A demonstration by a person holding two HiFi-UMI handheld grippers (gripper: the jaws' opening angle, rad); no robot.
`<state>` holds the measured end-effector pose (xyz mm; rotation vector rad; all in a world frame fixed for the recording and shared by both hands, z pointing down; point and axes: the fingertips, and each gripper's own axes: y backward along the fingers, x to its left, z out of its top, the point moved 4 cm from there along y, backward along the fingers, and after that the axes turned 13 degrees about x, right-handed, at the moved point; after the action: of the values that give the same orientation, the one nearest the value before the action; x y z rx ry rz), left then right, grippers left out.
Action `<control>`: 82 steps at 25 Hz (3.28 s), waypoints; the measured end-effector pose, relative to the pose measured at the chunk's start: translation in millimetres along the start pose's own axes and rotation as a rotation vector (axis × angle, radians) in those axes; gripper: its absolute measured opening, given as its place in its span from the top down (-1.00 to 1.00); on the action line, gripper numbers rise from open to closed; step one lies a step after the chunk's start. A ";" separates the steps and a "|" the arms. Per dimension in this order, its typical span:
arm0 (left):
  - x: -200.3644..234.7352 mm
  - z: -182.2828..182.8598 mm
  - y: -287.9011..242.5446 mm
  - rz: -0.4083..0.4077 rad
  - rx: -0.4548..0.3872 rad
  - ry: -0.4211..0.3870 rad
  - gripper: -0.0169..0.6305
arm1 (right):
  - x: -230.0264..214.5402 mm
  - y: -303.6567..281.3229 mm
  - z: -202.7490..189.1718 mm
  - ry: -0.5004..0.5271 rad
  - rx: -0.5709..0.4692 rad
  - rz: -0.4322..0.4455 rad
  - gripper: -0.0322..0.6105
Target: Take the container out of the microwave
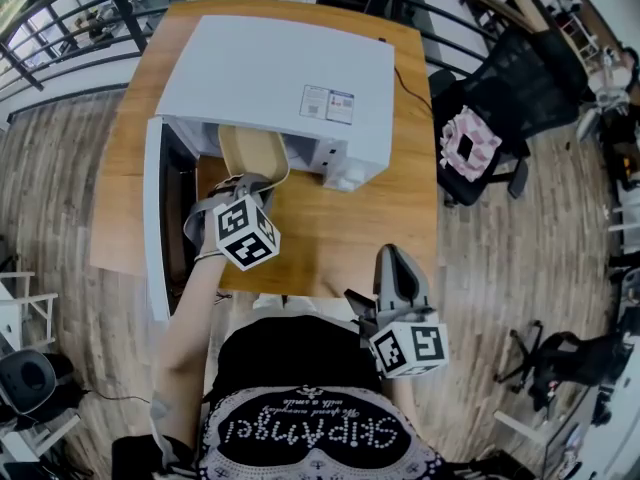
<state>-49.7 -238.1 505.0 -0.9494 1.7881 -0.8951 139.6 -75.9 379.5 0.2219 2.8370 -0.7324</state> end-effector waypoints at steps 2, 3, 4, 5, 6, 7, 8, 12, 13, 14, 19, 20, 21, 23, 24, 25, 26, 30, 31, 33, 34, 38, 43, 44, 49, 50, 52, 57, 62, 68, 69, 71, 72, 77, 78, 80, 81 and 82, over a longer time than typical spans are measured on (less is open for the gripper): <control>-7.0 0.5 7.3 -0.004 -0.007 0.007 0.84 | 2.8 -0.1 0.1 0.006 0.000 0.007 0.79; -10.9 0.7 10.9 -0.007 -0.010 0.009 0.84 | 4.2 -0.1 -0.1 0.008 -0.001 0.011 0.79; -15.0 0.9 14.3 -0.010 -0.013 0.009 0.84 | 5.4 -0.2 -0.5 0.011 -0.001 0.016 0.79; -19.3 0.9 17.5 -0.012 -0.015 0.007 0.84 | 6.6 -0.3 -0.9 0.013 -0.001 0.020 0.79; -23.3 0.8 20.9 -0.015 -0.018 0.006 0.84 | 7.8 -0.4 -1.3 0.016 -0.001 0.025 0.79; -27.1 0.4 24.6 -0.016 -0.020 0.006 0.84 | 9.0 -0.3 -1.5 0.019 -0.001 0.030 0.79; -30.8 -0.3 28.8 -0.017 -0.021 0.008 0.84 | 10.2 0.2 -1.7 0.022 -0.002 0.034 0.79; -46.3 -5.5 49.3 -0.024 -0.027 0.022 0.84 | 14.9 4.8 -2.0 0.033 -0.007 0.047 0.79; -50.1 -6.8 54.5 -0.024 -0.027 0.023 0.84 | 15.7 5.6 -2.0 0.035 -0.008 0.050 0.79; -53.7 -8.0 59.6 -0.024 -0.028 0.023 0.84 | 16.3 6.3 -2.1 0.037 -0.008 0.053 0.79; -68.5 -10.0 85.3 -0.024 -0.040 0.002 0.84 | 20.6 10.1 0.6 0.048 -0.020 0.063 0.79; -70.3 -9.6 90.9 -0.023 -0.041 -0.005 0.84 | 21.3 10.9 1.9 0.050 -0.024 0.064 0.79; -71.8 -9.4 96.1 -0.021 -0.043 -0.013 0.84 | 21.7 11.5 3.0 0.053 -0.027 0.065 0.79; -75.2 -9.9 105.0 -0.024 -0.044 -0.028 0.84 | 21.9 12.2 4.1 0.054 -0.031 0.065 0.79; -77.2 -10.5 108.6 -0.033 -0.045 -0.032 0.84 | 21.5 12.4 4.3 0.053 -0.032 0.064 0.79; -79.4 -11.4 111.5 -0.046 -0.046 -0.035 0.84 | 20.8 12.6 4.3 0.053 -0.032 0.063 0.79; -81.5 -12.2 114.0 -0.063 -0.048 -0.035 0.84 | 19.8 12.6 4.5 0.052 -0.032 0.061 0.79; -87.6 -12.7 125.8 -0.119 -0.066 -0.027 0.84 | 14.2 12.4 7.0 0.049 -0.036 0.053 0.79; -89.1 -12.3 129.7 -0.124 -0.070 -0.031 0.84 | 12.7 13.1 7.9 0.046 -0.039 0.050 0.79; -92.1 -10.8 137.4 -0.129 -0.074 -0.048 0.84 | 9.2 15.0 9.6 0.041 -0.047 0.044 0.79; -93.5 -9.7 141.1 -0.131 -0.077 -0.058 0.84 | 7.3 15.6 10.5 0.040 -0.049 0.041 0.79; -95.6 -3.4 156.0 -0.140 -0.103 -0.097 0.84 | 0.7 14.4 13.5 0.037 -0.050 0.031 0.79; -100.0 0.2 173.9 -0.176 -0.116 -0.155 0.84 | -6.4 14.2 16.5 0.037 -0.048 0.020 0.79; -100.9 0.3 176.5 -0.182 -0.117 -0.159 0.84 | -7.7 14.1 16.9 0.038 -0.047 0.019 0.79; -103.4 0.1 182.1 -0.189 -0.128 -0.161 0.84 | -14.0 13.2 19.8 0.036 -0.045 0.008 0.79; -104.3 -0.1 182.8 -0.193 -0.129 -0.159 0.84 | -15.1 13.4 20.4 0.033 -0.045 0.005 0.79; -106.3 -0.4 183.5 -0.202 -0.131 -0.156 0.84 | -17.0 13.4 21.2 0.029 -0.046 0.002 0.79; -106.8 -3.5 181.1 -0.219 -0.120 -0.157 0.84 | -17.5 10.6 22.2 0.026 -0.048 0.006 0.79; -106.9 -6.5 178.0 -0.237 -0.108 -0.157 0.83 | -16.8 7.7 23.2 0.026 -0.045 0.013 0.79; -106.5 -6.6 175.8 -0.257 -0.107 -0.154 0.84 | -16.5 3.7 24.9 0.024 -0.049 0.028 0.79; -105.8 -6.5 175.6 -0.258 -0.107 -0.154 0.84 | -16.2 2.9 25.7 0.023 -0.051 0.031 0.79; -104.2 -6.6 174.8 -0.258 -0.108 -0.151 0.84 | -15.6 1.4 27.1 0.022 -0.056 0.036 0.79; -103.4 -6.9 174.3 -0.257 -0.107 -0.150 0.84 | -15.1 0.6 27.7 0.023 -0.057 0.038 0.79; -99.8 -6.7 173.4 -0.256 -0.102 -0.143 0.84 | -12.9 -1.8 29.6 0.041 -0.046 0.049 0.79; -99.4 -6.5 173.5 -0.258 -0.102 -0.143 0.84 | -12.7 -2.0 29.8 0.044 -0.042 0.049 0.79; -98.4 -6.4 172.8 -0.259 -0.101 -0.142 0.84 | -13.2 -2.8 29.9 0.046 -0.037 0.044 0.79; -97.8 -6.3 172.0 -0.259 -0.101 -0.142 0.83 | -13.7 -3.3 30.0 0.046 -0.037 0.042 0.79; -97.2 -6.1 171.3 -0.259 -0.100 -0.142 0.84 | -14.2 -3.7 30.3 0.047 -0.037 0.041 0.79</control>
<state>-65.1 -75.6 394.7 -1.2984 1.6247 -0.8786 157.4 -95.3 358.6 0.2938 2.8781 -0.6752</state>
